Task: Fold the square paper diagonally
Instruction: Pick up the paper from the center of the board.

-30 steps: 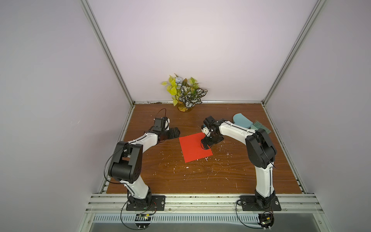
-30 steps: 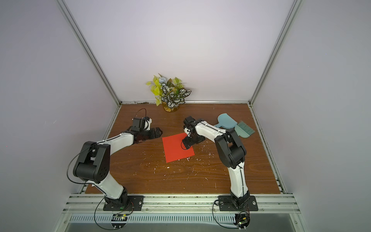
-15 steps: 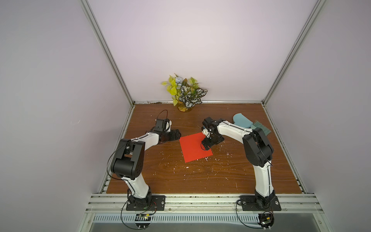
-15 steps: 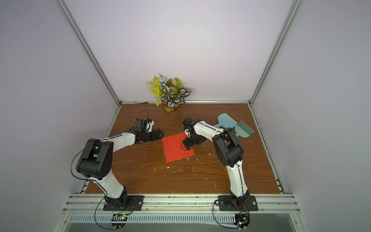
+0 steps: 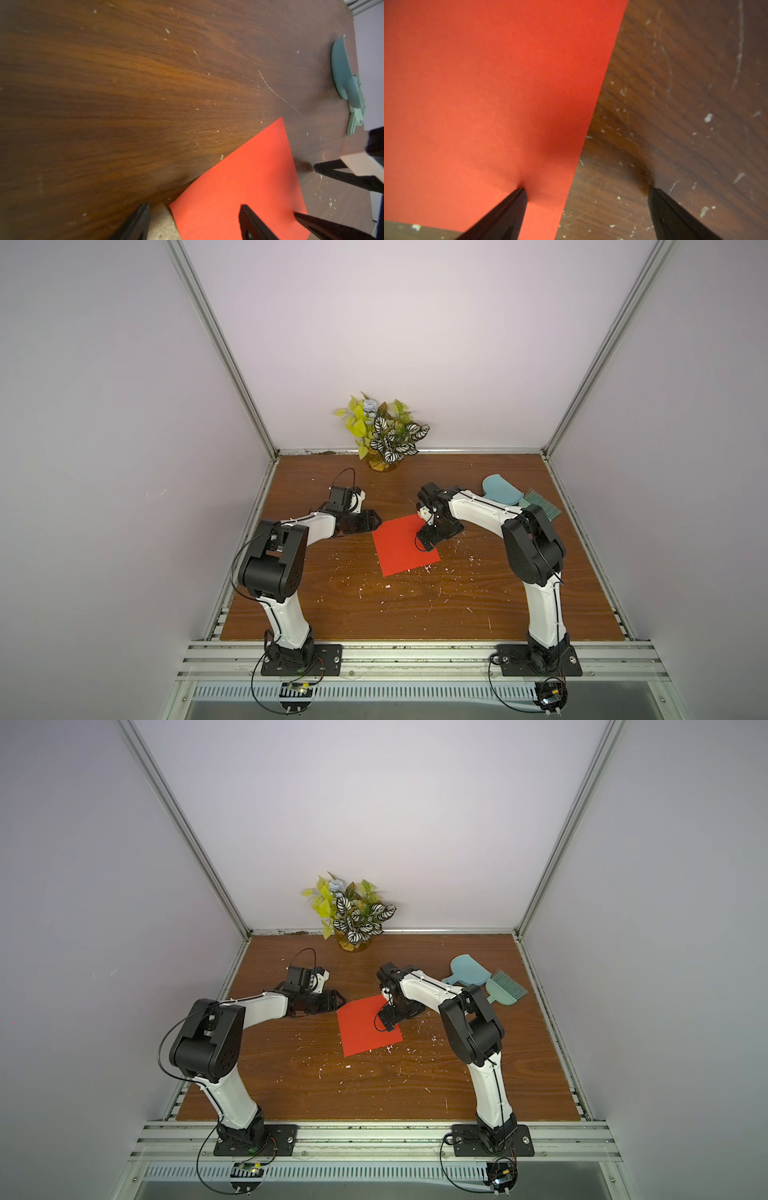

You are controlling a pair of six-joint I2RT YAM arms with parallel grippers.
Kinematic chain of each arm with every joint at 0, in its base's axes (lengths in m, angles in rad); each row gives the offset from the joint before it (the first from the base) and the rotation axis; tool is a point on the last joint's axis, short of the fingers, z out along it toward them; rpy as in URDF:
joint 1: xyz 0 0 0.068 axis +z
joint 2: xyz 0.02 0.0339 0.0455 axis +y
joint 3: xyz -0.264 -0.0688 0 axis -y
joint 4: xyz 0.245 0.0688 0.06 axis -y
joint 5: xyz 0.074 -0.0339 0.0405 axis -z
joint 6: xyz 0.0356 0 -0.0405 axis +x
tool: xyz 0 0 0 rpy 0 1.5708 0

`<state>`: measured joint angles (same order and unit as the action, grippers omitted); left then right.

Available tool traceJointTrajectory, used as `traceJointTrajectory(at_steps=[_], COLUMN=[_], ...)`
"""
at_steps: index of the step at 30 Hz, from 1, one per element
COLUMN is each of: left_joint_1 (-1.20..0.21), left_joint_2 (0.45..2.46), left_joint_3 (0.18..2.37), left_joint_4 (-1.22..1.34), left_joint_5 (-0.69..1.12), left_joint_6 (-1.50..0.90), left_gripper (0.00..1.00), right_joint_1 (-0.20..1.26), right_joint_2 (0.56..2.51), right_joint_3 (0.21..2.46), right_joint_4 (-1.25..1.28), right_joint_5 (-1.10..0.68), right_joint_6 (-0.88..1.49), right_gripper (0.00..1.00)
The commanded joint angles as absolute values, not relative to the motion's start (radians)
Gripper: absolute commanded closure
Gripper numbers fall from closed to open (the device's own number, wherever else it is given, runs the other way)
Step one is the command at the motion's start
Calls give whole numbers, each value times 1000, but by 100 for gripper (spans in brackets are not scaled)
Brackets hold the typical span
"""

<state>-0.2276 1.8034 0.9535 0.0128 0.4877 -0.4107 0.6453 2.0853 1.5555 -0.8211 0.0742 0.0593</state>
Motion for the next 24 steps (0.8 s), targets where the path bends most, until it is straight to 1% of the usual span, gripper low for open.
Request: traceJointTrajectory(at_steps=[1, 6, 12, 18, 21, 24], left_joint_1=[-247, -249, -250, -252, -254, -255], left_joint_2=[1825, 1816, 1825, 1817, 1816, 1815], left_joint_3=[956, 924, 907, 902, 899, 897], left_joint_4=[-14, 15, 68, 82, 93, 110], left_joint_5=[520, 520, 550, 531, 522, 510], left_joint_6=[-410, -428, -458, -465, -466, -456], left_gripper=[30, 34, 44, 53, 62, 76], right_joint_1=[655, 655, 655, 655, 655, 654], right_joint_2=[2116, 2117, 2115, 2113, 2106, 2086], right_joint_3=[1571, 1569, 1565, 1566, 1563, 1555], right_joint_4=[-861, -858, -852, -849, -834, -800], right_joint_5=[85, 81, 75, 74, 69, 54], right_joint_6=[57, 57, 58, 57, 58, 53], right_gripper=[1, 1, 1, 1, 1, 1])
